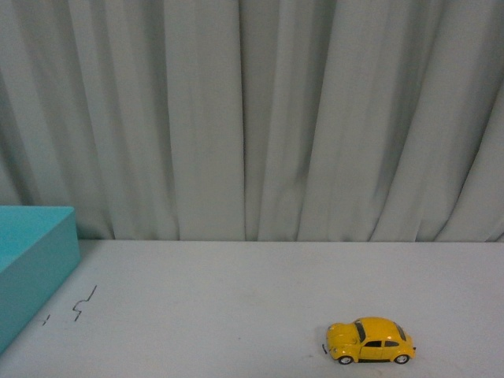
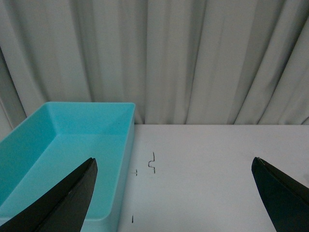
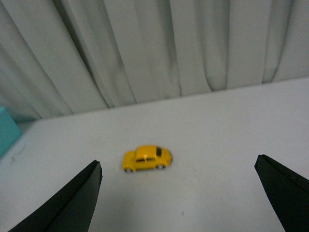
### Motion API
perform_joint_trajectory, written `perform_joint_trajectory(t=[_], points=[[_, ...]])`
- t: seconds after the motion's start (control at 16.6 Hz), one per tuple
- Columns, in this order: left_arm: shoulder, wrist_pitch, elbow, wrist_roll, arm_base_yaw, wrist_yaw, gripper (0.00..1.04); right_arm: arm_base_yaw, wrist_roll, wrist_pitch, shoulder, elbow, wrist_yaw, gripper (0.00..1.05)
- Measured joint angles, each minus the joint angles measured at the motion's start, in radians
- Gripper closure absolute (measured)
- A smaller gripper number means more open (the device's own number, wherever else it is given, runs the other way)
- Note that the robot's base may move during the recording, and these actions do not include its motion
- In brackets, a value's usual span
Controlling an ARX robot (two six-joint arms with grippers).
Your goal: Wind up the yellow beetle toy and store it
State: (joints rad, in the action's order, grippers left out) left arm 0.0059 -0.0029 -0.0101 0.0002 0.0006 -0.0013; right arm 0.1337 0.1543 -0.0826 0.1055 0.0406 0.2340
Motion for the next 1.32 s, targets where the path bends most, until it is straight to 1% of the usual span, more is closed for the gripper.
perform_joint_trajectory(t=[0.06,0.12,0.18,0.24,0.36,0.42,0.48,0.6,0.72,0.78,0.84,0.96,1.08,1.14,1.2,1.32], points=[[0.000,0.000,0.000,0.000,0.000,0.001,0.07,0.095,0.039,0.158,0.089,-0.005,0.102,0.07],[0.000,0.000,0.000,0.000,0.000,0.001,0.07,0.213,0.060,0.373,0.298,0.010,0.185,0.07],[0.000,0.000,0.000,0.000,0.000,0.001,0.07,0.294,0.064,0.557,0.505,0.033,0.214,0.07],[0.000,-0.001,0.000,0.000,0.000,0.002,0.07,0.354,0.066,0.761,0.739,0.092,0.212,0.07],[0.000,0.000,0.000,0.000,0.000,0.001,0.07,0.386,0.064,0.996,1.045,0.239,0.205,0.07],[0.000,0.000,0.000,0.000,0.000,0.000,0.07,0.381,0.062,1.019,1.165,0.313,0.202,0.07],[0.000,0.000,0.000,0.000,0.000,0.000,0.07,0.356,0.048,1.014,1.291,0.397,0.198,0.07],[0.000,-0.001,0.000,0.000,0.000,0.001,0.07,0.275,0.010,0.962,1.484,0.599,0.198,0.07],[0.000,0.000,0.000,0.000,0.000,0.000,0.07,0.198,-0.068,0.868,1.635,0.841,0.236,0.07],[0.000,-0.001,0.000,0.000,0.000,0.001,0.07,0.162,-0.126,0.821,1.702,0.945,0.267,0.07],[0.000,-0.001,0.000,0.000,0.000,0.001,0.07,0.134,-0.197,0.726,1.762,1.048,0.317,0.07],[0.000,-0.001,0.000,0.000,0.000,0.001,0.07,0.094,-0.372,0.519,1.865,1.241,0.455,0.07],[0.000,-0.001,0.000,0.000,0.000,0.000,0.07,0.079,-0.595,0.270,1.918,1.408,0.590,0.07],[0.000,-0.001,0.000,0.000,0.000,0.001,0.07,0.068,-0.709,0.139,1.931,1.471,0.627,0.07],[0.000,-0.001,0.000,0.000,0.000,0.000,0.07,0.062,-0.869,-0.030,1.952,1.535,0.654,0.07],[0.000,-0.001,0.000,0.000,0.000,0.001,0.07,0.041,-1.141,-0.333,2.013,1.614,0.667,0.07]])
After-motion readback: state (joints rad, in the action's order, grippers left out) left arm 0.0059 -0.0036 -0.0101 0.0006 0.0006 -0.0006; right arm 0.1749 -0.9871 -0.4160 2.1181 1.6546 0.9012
